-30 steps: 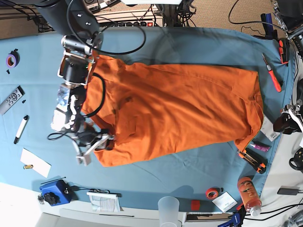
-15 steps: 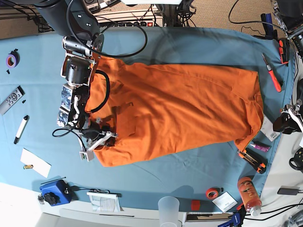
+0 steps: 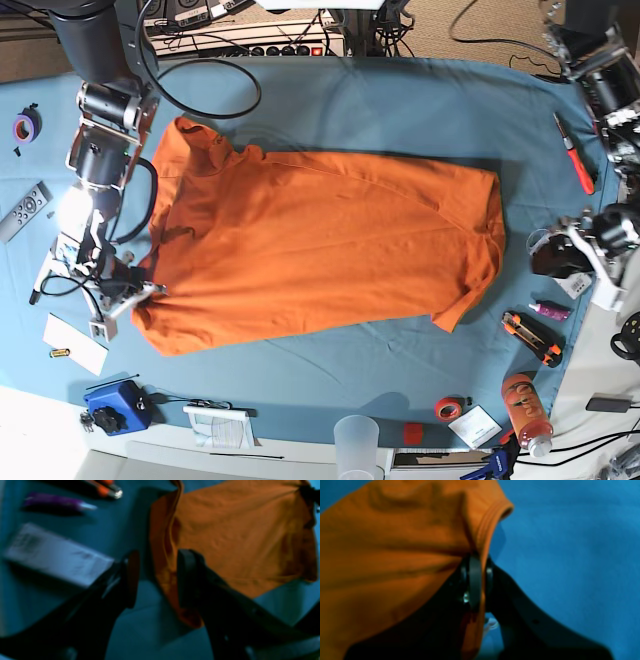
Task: Layout the t-shirt on the table in an organized manner, then fold the t-shirt properly
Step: 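Move the left gripper down and pinch the shirt hem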
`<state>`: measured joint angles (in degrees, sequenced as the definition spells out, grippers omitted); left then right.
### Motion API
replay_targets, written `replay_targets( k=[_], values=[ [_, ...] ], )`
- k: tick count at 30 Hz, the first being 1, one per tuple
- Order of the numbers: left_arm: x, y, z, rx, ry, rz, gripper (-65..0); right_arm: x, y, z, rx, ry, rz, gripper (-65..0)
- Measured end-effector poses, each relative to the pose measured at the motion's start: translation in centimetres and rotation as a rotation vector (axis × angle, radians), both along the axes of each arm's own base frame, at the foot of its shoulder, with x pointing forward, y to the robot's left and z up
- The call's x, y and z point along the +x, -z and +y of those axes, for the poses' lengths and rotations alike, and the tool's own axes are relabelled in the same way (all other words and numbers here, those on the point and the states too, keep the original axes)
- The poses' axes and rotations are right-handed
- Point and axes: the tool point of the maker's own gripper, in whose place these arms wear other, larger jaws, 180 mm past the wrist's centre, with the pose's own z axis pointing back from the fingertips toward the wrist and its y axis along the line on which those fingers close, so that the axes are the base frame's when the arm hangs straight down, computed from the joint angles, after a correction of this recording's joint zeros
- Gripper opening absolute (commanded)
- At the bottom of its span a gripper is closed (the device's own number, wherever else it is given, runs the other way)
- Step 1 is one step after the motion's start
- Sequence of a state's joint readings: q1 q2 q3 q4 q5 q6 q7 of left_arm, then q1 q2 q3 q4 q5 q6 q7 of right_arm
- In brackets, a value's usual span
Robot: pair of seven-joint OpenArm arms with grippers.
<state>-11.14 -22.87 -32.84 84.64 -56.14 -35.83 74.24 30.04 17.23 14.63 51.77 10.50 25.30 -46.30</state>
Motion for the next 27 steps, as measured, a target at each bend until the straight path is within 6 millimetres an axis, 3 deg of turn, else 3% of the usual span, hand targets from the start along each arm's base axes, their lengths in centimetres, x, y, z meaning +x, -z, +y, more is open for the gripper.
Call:
replay_targets(
  k=[4,7,12,14,17,22,27],
  values=[
    [0.1,1.6,-6.1,-0.055,0.114,0.020,-41.4,-1.8,1.4,-1.3,-0.017,0.011,0.028,-65.0],
    [1.1,2.3,-8.7,-0.023,0.138,-0.017,-41.4,-2.5,1.6,-2.6,-0.036,0.026,0.038,-65.0],
    [3.2,2.8,-8.6,0.071,0.052,-0.014,-41.3,-2.8,2.0,-2.3,-0.023,0.025,0.027,-65.0],
    [4.6,1.5,-8.7,0.077,0.038,-0.050,-41.3,-3.0,2.0,-1.8,-0.018,-0.017,0.025,-65.0],
    [6.1,-0.2,-8.8,0.123,0.053,-0.079,-41.3,-3.1,2.1,-1.2,-0.011,-0.063,0.027,-57.5],
    [3.0,2.9,-9.9,0.172,0.147,0.150,-41.4,-3.1,2.1,-1.1,-0.010,-0.067,0.029,-56.8],
    [1.1,4.9,-12.2,0.175,0.223,0.184,-41.4,-3.1,2.1,-1.1,-0.008,-0.066,0.023,-56.8]
  ],
)
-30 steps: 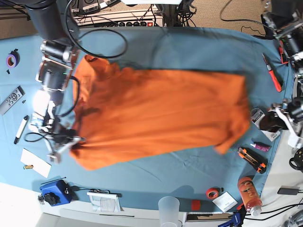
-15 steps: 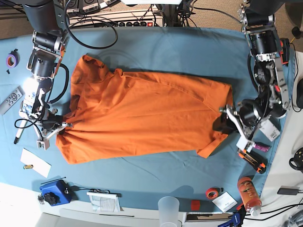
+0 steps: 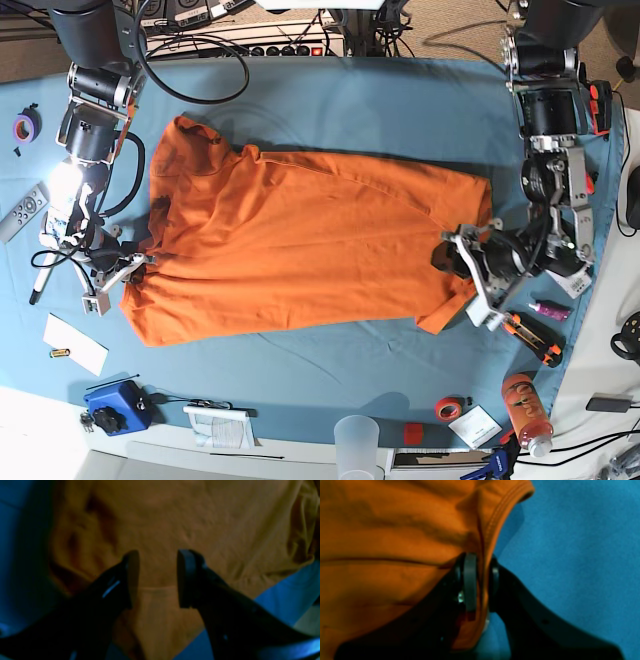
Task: Layout the t-shirt on the table in an organized manner, then fold the t-shirt properly
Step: 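Move the left gripper down and pinch the shirt hem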
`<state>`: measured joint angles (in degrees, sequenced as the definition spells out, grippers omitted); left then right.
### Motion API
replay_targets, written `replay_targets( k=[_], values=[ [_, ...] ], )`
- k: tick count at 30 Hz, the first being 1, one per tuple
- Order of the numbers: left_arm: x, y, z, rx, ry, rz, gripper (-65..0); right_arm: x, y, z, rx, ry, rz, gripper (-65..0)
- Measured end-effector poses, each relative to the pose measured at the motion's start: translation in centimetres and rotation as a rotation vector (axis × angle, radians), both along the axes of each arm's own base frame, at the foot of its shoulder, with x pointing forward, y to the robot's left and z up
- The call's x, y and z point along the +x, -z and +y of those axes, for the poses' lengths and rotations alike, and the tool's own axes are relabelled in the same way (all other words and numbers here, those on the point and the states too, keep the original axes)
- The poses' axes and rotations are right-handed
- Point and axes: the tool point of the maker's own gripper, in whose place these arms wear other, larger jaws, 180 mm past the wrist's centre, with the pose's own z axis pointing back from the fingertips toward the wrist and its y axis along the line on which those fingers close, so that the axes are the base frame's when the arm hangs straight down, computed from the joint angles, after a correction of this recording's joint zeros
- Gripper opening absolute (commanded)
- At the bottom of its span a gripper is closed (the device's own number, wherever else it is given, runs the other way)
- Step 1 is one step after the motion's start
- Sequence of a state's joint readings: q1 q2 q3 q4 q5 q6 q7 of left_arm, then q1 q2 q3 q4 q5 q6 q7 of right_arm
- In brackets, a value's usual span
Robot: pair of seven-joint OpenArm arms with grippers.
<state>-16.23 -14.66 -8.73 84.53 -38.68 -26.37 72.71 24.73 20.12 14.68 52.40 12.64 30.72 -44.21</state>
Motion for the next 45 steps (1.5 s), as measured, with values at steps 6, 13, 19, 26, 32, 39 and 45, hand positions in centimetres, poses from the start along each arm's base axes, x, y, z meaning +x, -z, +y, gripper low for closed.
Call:
replay_targets(
  k=[6,13,19,26,32,39,45],
  values=[
    [-0.4,2.9,-1.7,0.130,-0.001,-0.022,-41.4,0.1,-0.1,0.2,0.014,0.002,-0.006,-56.8],
    [1.1,2.1,-1.2,0.185,-0.053,-0.044,-65.0,0.1,-0.1,0.2,0.014,0.002,-0.005,-56.8],
    [-0.8,3.6,-0.7,0.261,-0.017,0.068,-65.0,0.1,-0.1,0.2,0.014,0.002,-0.009,-56.8],
    [-2.3,4.7,0.9,0.323,-0.016,0.121,-65.0,0.1,-0.1,0.2,0.015,0.003,-0.015,-56.8],
    [-4.4,5.0,1.2,0.325,-0.008,0.104,-65.0,0.2,-0.1,0.2,0.015,0.003,-0.021,-56.8],
    [-8.8,3.9,1.2,0.391,0.033,0.059,-65.0,0.2,-0.2,0.3,0.016,0.002,-0.027,-56.8],
    [-11.4,4.2,0.7,0.381,0.052,0.062,-65.0,0.2,-0.2,0.3,0.017,0.003,-0.027,-56.8]
  ],
)
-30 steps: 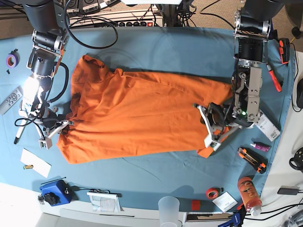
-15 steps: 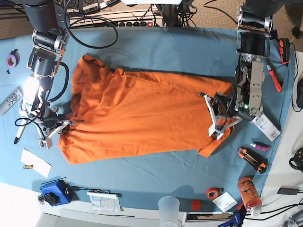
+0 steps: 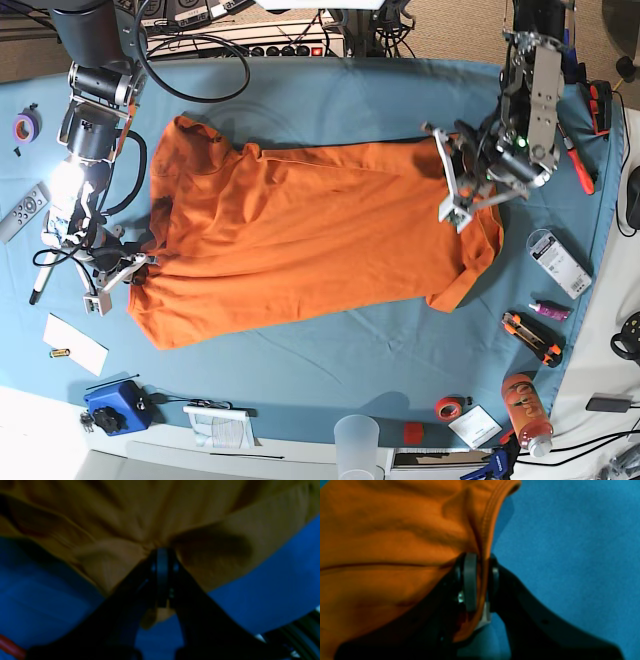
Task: Layout the t-shirt on the table in an organized manner, then fold the t-shirt properly
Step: 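Move the left gripper down and pinch the shirt hem, then drag the pinched hem with the left gripper away from the right gripper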
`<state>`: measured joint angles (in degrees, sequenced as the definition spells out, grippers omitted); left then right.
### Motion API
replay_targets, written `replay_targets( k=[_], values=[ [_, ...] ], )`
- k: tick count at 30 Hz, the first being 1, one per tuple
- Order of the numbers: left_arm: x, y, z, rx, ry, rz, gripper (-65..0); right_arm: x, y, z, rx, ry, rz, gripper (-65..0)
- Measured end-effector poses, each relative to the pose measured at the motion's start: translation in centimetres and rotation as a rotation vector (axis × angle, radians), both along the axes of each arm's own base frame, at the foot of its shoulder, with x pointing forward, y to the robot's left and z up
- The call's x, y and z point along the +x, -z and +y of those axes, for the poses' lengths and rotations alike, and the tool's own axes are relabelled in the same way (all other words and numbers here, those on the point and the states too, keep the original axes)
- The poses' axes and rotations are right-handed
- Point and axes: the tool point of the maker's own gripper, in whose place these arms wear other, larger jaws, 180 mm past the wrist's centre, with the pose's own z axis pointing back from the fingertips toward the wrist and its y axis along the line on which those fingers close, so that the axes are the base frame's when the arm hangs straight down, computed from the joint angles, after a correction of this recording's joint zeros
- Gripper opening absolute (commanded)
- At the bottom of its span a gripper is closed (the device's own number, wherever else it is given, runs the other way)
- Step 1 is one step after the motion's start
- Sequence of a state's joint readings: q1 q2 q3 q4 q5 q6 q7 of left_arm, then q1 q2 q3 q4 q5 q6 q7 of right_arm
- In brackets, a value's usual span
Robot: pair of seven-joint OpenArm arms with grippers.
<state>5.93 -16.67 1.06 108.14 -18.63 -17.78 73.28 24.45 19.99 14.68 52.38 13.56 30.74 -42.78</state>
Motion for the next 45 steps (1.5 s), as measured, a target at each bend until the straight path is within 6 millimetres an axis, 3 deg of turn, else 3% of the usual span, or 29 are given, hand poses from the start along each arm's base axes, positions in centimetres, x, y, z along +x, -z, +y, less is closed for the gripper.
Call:
replay_targets(
  k=[8,13,17,26,30,32,37,42,45],
  values=[
    [-1.6,0.4,-0.2,-0.002,0.004,0.015,-65.0,0.0,0.0,0.0,0.000,0.000,0.000,-56.8],
    [-4.2,0.3,1.0,0.080,-0.024,0.024,-65.0,0.0,0.0,0.0,-0.001,0.000,0.000,-56.8],
    [-5.4,-1.0,3.1,0.155,-0.084,-0.015,-65.0,0.0,0.0,0.0,0.000,0.000,0.000,-56.8],
    [-7.4,-4.8,4.9,0.164,-0.157,-0.107,-65.0,0.0,0.0,0.0,-0.001,-0.001,0.001,-56.8],
    [-3.7,-8.5,4.4,0.080,-0.172,-0.365,-65.0,0.0,0.0,0.0,0.000,-0.001,0.000,-56.8],
    [-2.7,-9.1,4.2,0.055,-0.165,-0.425,-65.0,0.0,0.0,0.1,0.002,0.000,0.000,-56.8],
    [-0.8,-7.2,5.2,0.063,-0.191,-0.393,-65.0,0.1,0.0,0.3,0.010,0.000,-0.004,-56.8],
    [0.5,-2.7,6.5,0.072,-0.199,-0.271,-65.0,0.1,0.0,0.3,0.013,-0.001,-0.004,-56.8],
    [1.7,-1.9,7.2,0.080,-0.219,-0.254,-65.0,0.1,0.0,0.3,0.013,0.000,-0.004,-56.8]
  ],
)
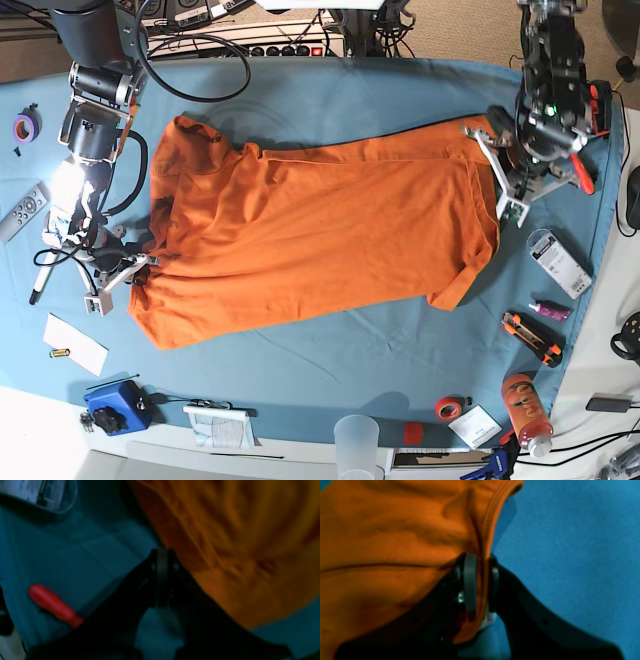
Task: Layout the t-shirt on the table in an organized manner, then fold the t-shirt properly
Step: 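Drag the pinched hem with the left gripper away from the right gripper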
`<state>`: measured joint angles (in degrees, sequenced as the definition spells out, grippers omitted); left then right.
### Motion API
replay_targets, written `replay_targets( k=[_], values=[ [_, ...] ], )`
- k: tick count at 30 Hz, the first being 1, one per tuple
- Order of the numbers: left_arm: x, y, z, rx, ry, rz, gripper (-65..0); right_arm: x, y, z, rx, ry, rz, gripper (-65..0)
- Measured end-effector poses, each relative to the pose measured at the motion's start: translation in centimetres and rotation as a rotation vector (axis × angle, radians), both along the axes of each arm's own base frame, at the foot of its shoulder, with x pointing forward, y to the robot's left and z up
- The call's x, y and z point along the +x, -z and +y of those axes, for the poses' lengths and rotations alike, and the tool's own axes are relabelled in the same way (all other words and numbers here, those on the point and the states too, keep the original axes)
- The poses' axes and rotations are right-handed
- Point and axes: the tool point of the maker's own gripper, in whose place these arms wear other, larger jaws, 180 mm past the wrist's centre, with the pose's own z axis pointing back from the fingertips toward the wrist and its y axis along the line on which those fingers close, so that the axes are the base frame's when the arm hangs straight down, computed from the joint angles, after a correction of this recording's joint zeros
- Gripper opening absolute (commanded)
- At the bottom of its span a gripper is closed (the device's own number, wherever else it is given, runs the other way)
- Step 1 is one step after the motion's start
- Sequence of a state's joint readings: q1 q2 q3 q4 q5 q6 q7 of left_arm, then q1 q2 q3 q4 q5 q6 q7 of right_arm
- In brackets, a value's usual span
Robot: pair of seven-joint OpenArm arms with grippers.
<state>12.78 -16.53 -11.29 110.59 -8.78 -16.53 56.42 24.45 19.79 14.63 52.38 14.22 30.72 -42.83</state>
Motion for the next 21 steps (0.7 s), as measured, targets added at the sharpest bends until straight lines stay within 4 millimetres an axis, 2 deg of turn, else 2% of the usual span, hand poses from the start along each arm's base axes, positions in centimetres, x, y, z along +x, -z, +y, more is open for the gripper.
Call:
replay_targets(
  k=[2,8,12,18,21],
  values=[
    [0.3,0.1,0.1,0.000,-0.004,0.008,-65.0,0.0,0.0,0.0,0.000,0.000,0.000,-56.8],
    [-1.5,1.3,0.2,0.056,0.071,0.135,-65.0,0.0,0.0,0.0,0.000,0.000,0.000,-56.8],
    [-1.8,1.5,0.1,0.053,0.079,0.155,-65.0,0.0,0.0,0.0,0.000,0.000,0.000,-56.8],
    [-3.5,2.0,-2.4,-0.052,0.190,0.220,-65.0,0.0,0.0,0.0,0.000,0.000,0.000,-56.8],
    [-5.0,2.4,-3.5,-0.108,0.236,0.257,-65.0,0.0,0.0,0.0,-0.001,0.000,0.000,-56.8]
  ],
)
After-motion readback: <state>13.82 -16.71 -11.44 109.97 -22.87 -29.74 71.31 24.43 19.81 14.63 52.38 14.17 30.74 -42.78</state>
